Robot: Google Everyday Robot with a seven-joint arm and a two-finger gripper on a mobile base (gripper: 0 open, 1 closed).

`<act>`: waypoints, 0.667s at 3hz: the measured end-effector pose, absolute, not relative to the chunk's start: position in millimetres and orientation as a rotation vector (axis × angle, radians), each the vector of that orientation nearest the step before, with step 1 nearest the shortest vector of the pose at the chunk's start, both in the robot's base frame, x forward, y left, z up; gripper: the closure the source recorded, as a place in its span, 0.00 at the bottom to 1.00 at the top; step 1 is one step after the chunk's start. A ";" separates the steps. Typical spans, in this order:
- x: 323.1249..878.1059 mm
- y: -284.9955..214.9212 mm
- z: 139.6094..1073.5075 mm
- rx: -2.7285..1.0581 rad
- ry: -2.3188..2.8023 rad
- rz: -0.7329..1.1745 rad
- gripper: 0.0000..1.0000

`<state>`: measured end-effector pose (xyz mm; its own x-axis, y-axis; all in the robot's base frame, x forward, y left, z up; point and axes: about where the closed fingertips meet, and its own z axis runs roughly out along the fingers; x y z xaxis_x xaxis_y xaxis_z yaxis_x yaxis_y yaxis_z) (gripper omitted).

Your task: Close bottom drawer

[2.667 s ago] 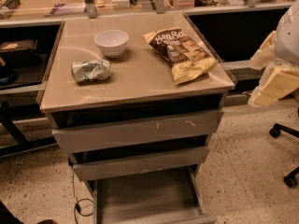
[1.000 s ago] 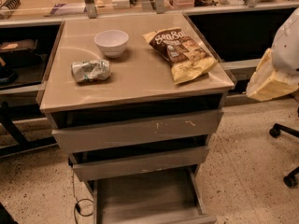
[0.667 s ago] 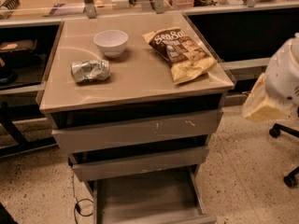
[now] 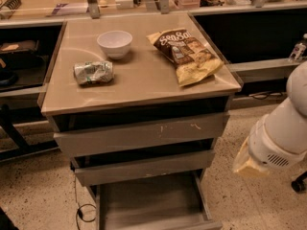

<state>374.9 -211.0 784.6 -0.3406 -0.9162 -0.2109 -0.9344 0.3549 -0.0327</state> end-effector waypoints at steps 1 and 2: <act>369.1 -211.2 774.2 -1.683 2.434 0.151 1.00; 364.6 -208.5 765.3 -1.686 2.440 0.188 1.00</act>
Offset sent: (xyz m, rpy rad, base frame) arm -0.0162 0.0050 -0.0345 0.0351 0.0738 0.0049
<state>364.6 -208.5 765.3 -0.3466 -0.9142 -0.2102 -0.9356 0.3530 0.0073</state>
